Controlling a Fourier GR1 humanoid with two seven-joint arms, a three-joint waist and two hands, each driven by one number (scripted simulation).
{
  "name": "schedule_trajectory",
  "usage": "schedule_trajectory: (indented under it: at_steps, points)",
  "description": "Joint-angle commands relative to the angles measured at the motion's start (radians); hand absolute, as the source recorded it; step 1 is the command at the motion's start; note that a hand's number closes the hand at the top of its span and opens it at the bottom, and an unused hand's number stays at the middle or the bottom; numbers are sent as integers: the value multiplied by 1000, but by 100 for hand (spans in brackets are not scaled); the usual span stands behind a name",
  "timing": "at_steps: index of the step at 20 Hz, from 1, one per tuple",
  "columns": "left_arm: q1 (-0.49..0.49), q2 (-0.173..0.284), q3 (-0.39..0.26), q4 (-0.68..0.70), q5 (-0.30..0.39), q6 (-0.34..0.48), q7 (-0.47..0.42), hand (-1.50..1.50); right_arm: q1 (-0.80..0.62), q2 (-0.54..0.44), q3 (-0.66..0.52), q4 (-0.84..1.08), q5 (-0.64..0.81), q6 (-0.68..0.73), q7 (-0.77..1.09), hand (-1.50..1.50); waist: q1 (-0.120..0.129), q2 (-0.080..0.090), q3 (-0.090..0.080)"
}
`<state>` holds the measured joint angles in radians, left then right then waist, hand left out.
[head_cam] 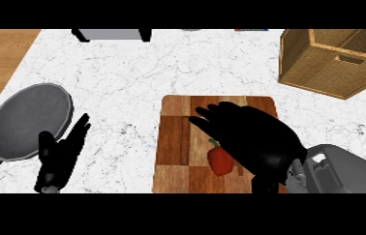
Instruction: Pick the bell pepper from the cutting board and place it in the basket
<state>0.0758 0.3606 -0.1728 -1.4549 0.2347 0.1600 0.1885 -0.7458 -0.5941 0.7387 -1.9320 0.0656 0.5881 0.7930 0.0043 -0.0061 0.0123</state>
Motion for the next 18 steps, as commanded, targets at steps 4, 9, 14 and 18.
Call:
schedule_trajectory:
  at_steps: [4,9,14,18]
  points:
    - [79,-1,7,48,10,-37,17,0,108,26,23,64,178,-42,-132,-150,6,8,-12]
    - [63,-2,7,42,-1,-40,57,0,130,54,23,112,247,-51,-175,-150,5,9,-12]
    - [19,-46,-3,86,-33,-19,44,0,204,63,52,135,336,-96,-258,-150,-5,9,-12]
    - [35,-3,45,50,4,-66,62,0,172,166,47,163,341,-67,-203,-150,2,7,-12]
